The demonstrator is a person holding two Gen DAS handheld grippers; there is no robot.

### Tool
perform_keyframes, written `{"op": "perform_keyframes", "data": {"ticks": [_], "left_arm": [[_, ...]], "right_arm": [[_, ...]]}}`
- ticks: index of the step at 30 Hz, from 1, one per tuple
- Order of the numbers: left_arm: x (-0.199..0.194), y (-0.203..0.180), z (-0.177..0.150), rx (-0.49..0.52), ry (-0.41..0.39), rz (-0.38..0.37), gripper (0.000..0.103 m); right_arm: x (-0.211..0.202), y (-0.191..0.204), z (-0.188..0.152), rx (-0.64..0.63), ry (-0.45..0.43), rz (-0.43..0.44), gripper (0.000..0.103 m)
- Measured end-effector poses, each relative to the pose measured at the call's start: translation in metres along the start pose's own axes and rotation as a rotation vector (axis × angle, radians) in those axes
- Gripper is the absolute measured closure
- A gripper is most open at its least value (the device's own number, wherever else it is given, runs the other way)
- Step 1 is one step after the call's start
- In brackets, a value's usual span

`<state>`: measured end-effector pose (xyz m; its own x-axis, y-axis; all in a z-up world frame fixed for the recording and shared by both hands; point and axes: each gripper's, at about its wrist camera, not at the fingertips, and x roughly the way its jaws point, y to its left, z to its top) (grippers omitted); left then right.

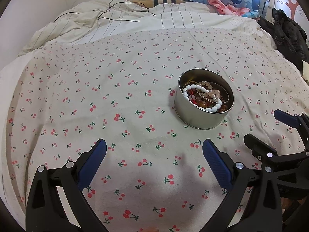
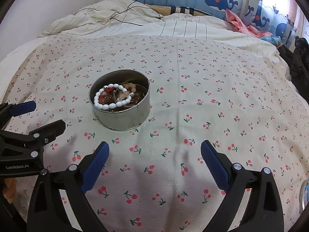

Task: Organize jewelry

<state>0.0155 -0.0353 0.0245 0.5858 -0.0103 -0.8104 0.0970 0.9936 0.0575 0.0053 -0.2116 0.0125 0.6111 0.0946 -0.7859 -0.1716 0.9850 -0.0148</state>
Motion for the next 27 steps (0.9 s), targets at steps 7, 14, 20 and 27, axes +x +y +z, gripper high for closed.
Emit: {"op": "perform_keyframes", "data": {"ticks": [7, 14, 20, 27], "left_arm": [[0.0000, -0.0008, -0.0013, -0.002, 0.003, -0.007, 0.007], [0.0010, -0.0007, -0.0022, -0.004, 0.007, -0.004, 0.007], [0.0020, -0.0010, -0.0029, -0.006, 0.012, -0.001, 0.007], [0.0044, 0.0011, -0.0032, -0.012, 0.022, -0.006, 0.007]], "right_arm": [[-0.0015, -0.0021, 0.0004, 0.002, -0.004, -0.009, 0.010], [-0.0020, -0.0024, 0.0010, -0.001, -0.004, -0.008, 0.010], [-0.0008, -0.0008, 0.0009, -0.002, 0.003, -0.010, 0.010], [-0.0005, -0.0009, 0.0010, -0.003, 0.004, -0.010, 0.008]]}}
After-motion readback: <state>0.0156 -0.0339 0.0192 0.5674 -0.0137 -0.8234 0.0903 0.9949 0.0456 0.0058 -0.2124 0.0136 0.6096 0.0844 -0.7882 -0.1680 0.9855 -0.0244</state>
